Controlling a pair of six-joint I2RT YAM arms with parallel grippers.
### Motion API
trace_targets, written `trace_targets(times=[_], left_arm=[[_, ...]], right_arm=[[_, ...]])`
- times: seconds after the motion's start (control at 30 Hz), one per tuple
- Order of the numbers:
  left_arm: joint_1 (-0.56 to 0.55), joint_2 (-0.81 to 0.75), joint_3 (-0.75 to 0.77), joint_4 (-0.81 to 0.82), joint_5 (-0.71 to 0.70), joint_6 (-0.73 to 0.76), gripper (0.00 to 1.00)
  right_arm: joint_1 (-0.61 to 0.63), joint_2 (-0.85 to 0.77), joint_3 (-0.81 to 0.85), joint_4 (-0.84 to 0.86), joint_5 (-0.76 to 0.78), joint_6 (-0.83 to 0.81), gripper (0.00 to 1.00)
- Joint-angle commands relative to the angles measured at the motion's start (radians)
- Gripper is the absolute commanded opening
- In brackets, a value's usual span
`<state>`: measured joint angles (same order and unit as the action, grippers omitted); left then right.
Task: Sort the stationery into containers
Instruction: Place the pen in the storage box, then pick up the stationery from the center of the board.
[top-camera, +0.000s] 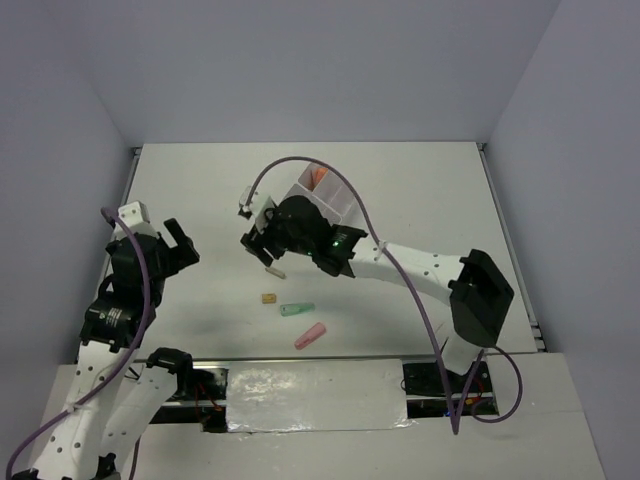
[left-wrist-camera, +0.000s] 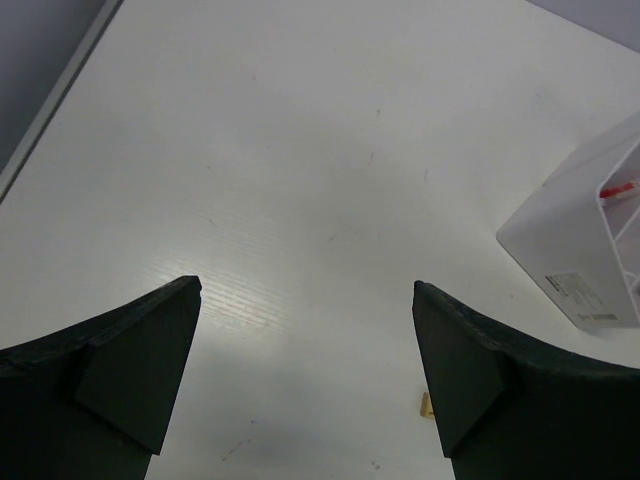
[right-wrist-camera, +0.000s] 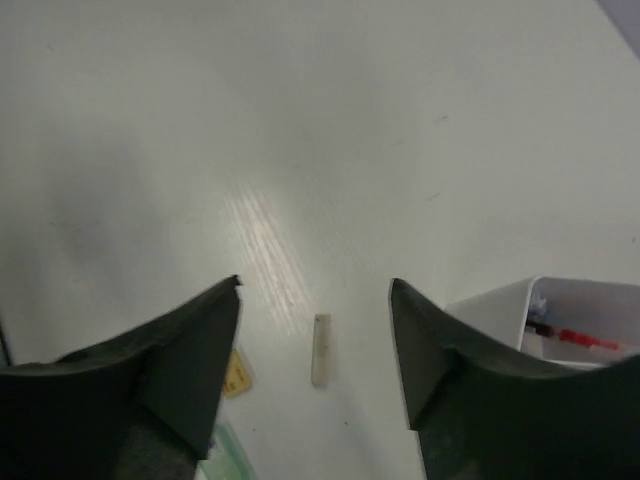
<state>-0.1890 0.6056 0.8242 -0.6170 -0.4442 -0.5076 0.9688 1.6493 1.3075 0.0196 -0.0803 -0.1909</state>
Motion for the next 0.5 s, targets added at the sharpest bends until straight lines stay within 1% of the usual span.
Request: trace_targets(times=[0.0,0.03,0.07,0.17,0.2,0.3,0.47], left_arm=[[0.008,0.008,-0.010,0.069,0.120,0.058,0.99],[0.008,0.014,-0.008,0.069,0.139,0.064,0.99],[0.008,0.017,-0.007,0.066,0.140,0.064,0.99],[0.010,0.017,-0.010,0.069,0.154,0.072,0.99],[0.010,0.013,-0.011,0.072,0.163,0.073,0.99],[0.010,0.000,-0.019,0.086,0.191,0.084,0.99],[0.010,0.005,-0.020,0.091,0.214,0.093,0.99]], right_arm=[[-0.007,0.082,-0.002,-0.119,0.174,0.030,0.69],[-0.007,0.108,0.006,-0.124,0.169,0.033,0.60],[-0.005,0.124,0.025,-0.151,0.154,0.034,0.59],[-0.001,0.213,0.087,-0.227,0.126,0.030,0.58],[0.002,0.266,0.108,-0.269,0.116,0.022,0.56],[0.004,0.354,0.165,-0.305,0.125,0.033,0.52],[0.008,0.379,0.144,-0.261,0.085,0.044,0.53]])
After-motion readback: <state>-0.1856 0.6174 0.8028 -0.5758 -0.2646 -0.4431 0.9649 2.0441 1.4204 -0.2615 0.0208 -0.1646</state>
